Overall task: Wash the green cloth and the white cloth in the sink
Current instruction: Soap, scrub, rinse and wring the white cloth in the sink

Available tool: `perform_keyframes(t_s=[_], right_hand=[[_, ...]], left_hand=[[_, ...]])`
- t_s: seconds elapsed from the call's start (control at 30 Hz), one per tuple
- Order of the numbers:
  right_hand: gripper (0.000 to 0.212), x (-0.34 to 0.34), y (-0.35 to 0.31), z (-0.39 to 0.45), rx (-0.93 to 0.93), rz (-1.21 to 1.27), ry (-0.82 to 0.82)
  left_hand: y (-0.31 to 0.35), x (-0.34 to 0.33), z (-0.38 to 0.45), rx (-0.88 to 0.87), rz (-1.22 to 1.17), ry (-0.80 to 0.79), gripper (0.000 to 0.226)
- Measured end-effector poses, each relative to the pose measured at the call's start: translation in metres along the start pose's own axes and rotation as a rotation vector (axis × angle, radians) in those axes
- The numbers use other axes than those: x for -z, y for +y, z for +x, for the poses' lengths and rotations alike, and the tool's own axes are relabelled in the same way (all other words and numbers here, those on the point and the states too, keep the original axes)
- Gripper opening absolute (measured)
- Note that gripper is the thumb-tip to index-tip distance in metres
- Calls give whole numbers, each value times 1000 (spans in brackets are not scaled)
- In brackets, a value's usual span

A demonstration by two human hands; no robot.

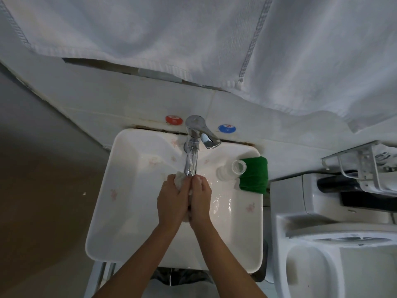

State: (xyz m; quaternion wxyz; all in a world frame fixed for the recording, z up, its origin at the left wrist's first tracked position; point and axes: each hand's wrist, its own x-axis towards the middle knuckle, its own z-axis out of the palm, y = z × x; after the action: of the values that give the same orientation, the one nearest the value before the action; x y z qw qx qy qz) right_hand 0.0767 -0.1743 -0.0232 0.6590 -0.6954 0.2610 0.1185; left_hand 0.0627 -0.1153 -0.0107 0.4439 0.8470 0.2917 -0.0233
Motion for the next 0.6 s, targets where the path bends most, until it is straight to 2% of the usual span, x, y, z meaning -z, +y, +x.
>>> perform_keyframes(t_s=[0.1,0.17,0.27,0.43,0.53,0.6], right_hand=[[37,-2,2,3,28,-121,10],[37,-4,3,6,26,-116,32],[31,-7,6,9,-13,-147,35],[22,-6,1,10,-50,-23,104],[8,-4,-7,7,-43,5,52],[9,-2,-5,7,-60,-11,-23]], left_hand=[[0,-3,0,9,-43,19,33],[-1,-5,1,-15,-48,44,33],[-4,-10,4,-2,-104,67,36],[-4,-12,9,-16,-157,88,34],[1,-10,15,6,-210,104,32],[1,-7,19,27,-244,98,27]])
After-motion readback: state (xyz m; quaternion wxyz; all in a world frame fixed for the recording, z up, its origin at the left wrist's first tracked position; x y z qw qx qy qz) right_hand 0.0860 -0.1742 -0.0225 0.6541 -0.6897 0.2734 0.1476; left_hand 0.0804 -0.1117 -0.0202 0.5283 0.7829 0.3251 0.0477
